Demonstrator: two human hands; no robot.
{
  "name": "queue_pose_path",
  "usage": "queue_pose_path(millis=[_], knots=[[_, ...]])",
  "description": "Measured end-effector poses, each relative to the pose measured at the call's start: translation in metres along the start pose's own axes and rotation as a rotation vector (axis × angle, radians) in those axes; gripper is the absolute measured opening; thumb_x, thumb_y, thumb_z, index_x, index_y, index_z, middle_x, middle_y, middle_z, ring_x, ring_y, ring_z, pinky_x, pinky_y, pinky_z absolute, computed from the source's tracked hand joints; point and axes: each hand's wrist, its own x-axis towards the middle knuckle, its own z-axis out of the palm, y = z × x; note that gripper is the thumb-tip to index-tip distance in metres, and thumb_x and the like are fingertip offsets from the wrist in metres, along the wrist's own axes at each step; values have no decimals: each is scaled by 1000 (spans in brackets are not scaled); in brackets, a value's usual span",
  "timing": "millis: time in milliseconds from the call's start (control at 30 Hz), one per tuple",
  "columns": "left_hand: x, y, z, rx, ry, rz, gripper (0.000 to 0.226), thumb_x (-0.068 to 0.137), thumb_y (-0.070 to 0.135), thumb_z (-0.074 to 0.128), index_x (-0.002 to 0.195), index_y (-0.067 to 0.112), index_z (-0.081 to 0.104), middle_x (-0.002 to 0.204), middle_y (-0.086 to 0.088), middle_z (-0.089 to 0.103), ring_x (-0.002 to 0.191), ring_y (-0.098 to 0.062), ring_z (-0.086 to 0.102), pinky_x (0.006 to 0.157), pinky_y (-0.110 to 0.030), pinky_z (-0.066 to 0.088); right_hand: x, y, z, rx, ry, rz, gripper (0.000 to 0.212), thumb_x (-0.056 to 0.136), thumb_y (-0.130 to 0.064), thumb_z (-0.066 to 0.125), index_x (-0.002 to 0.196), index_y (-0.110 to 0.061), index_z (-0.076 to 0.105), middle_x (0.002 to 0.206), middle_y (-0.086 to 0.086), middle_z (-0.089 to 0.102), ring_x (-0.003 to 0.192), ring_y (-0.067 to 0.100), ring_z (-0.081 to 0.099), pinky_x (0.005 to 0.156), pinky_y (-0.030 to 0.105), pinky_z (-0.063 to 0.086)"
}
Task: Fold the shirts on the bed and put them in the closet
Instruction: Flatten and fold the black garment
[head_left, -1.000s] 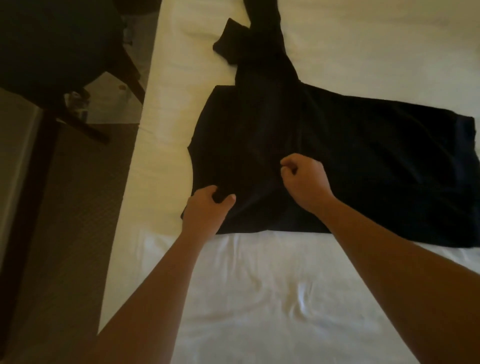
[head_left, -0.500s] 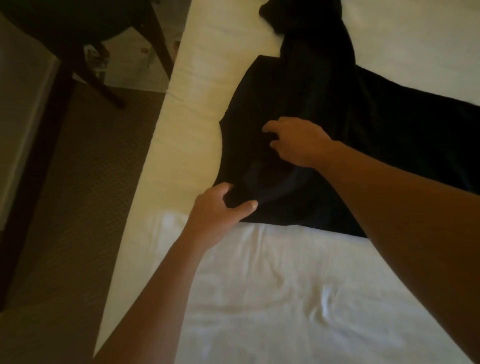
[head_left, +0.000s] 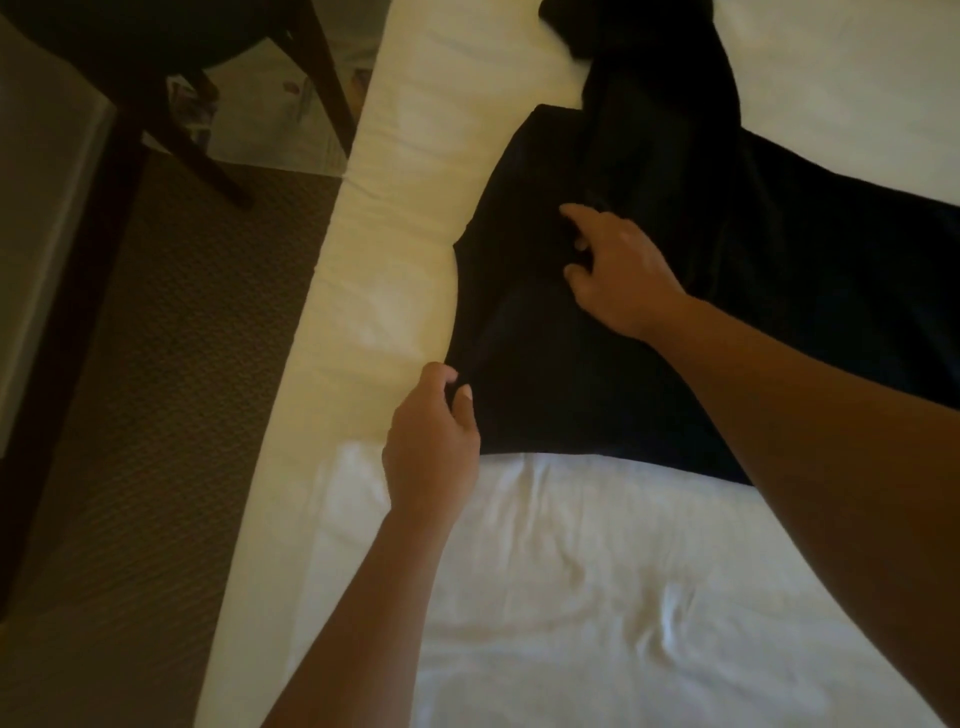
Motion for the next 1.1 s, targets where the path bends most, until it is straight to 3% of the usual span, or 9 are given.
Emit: queue_pose_path(millis=[200, 300, 367, 467, 567, 700, 833, 933, 1100], knots=[[-11, 20, 22, 492, 190, 284, 45, 90, 18, 56, 136, 15, 57, 134, -16, 56, 118, -36, 51, 86, -45, 45, -47, 9, 32, -314, 82, -119, 55, 102, -40, 44, 155, -25, 33, 163, 6, 26, 148, 28, 26, 116, 49, 26], [-5, 27, 42, 513, -6, 490, 55, 99, 33, 46, 150, 15, 44, 158, -14, 41, 145, -36, 37, 106, -50, 40, -42, 16, 36, -163, -80, -51, 53, 107, -40, 36, 158, -30, 26, 168, -3, 15, 154, 19, 10, 121, 43, 11], [4, 21, 50, 565, -135, 451, 65, 104, 52, 30, 159, 16, 29, 167, -12, 25, 154, -33, 23, 116, -51, 31, -41, 20, 26, -3, -27, -43, 48, 106, -34, 43, 152, -23, 41, 163, -1, 29, 152, 18, 21, 121, 41, 14], [7, 10, 54, 642, -170, 413, 75, 102, 61, 17, 162, 17, 15, 170, -11, 10, 157, -30, 9, 122, -51, 20, -60, 35, 18, 1, 326, -82, 32, 102, -24, 49, 125, -12, 66, 134, 9, 59, 122, 28, 54, 103, 48, 45], [1, 22, 56, 687, -120, 403, 73, 101, 54, 25, 162, 16, 15, 170, -15, 11, 157, -33, 8, 123, -53, 20, -72, 59, 6, 140, 516, 262, 29, 100, -30, 51, 122, -13, 61, 122, 8, 56, 106, 25, 57, 88, 40, 51], [-1, 31, 63, 689, -168, 563, 70, 100, 59, 21, 162, 27, 16, 170, -12, 10, 157, -35, 8, 122, -55, 18, -54, 69, -20, 586, 272, 719, 36, 97, -41, 60, 122, -15, 55, 103, 2, 61, 85, 16, 63, 74, 34, 57], [0, 26, 61, 705, -199, 502, 79, 96, 72, 8, 163, 31, 13, 171, -9, 7, 156, -37, 10, 122, -54, 18, -41, 80, -34, 566, 320, 726, 18, 94, -24, 64, 98, -7, 62, 88, 6, 63, 83, 27, 67, 80, 48, 60], [5, 36, 55, 712, -191, 450, 82, 93, 75, 10, 159, 29, 27, 166, -11, 26, 148, -37, 30, 115, -52, 31, -40, 82, -32, 450, 342, 738, 22, 96, -29, 63, 109, -12, 61, 97, 5, 60, 87, 22, 63, 84, 47, 59], [30, 42, 54, 692, -119, 453, 79, 94, 71, 26, 157, 24, 31, 162, -12, 32, 146, -39, 34, 112, -53, 35, -11, 61, -33, 130, 537, 260, 24, 99, -24, 52, 122, -18, 55, 117, 5, 57, 98, 22, 60, 83, 44, 55]])
